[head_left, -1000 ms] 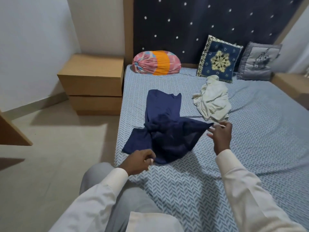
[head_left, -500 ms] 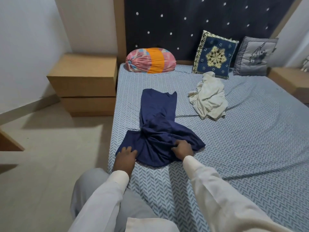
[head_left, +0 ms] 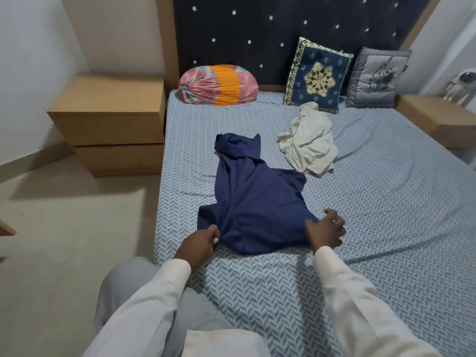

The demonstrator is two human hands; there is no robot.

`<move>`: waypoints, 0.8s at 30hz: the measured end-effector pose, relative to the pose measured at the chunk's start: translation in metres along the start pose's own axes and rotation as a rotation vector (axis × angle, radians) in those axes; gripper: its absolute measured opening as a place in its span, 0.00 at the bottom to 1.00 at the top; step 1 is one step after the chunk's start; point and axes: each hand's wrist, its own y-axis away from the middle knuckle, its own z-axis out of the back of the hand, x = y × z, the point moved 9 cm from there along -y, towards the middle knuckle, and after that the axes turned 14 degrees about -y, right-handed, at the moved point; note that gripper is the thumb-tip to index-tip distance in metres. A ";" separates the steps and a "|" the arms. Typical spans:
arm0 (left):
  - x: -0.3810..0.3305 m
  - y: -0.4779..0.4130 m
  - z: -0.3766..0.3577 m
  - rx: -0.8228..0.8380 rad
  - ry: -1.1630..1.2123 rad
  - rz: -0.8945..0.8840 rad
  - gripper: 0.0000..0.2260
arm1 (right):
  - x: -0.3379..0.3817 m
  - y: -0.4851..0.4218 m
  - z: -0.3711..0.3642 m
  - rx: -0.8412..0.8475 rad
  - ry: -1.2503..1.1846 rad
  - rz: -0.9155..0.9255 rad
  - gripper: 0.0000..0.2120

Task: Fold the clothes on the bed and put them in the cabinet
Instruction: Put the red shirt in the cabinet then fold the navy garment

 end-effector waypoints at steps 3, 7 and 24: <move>0.003 0.001 0.019 -0.122 0.214 0.024 0.03 | 0.029 0.040 -0.064 0.510 -0.047 0.312 0.34; 0.001 0.000 0.044 -0.152 0.726 0.159 0.05 | 0.028 0.101 -0.121 0.953 0.444 0.424 0.45; 0.153 0.086 0.073 -0.824 1.325 0.877 0.06 | 0.025 0.092 -0.113 0.963 0.217 0.543 0.10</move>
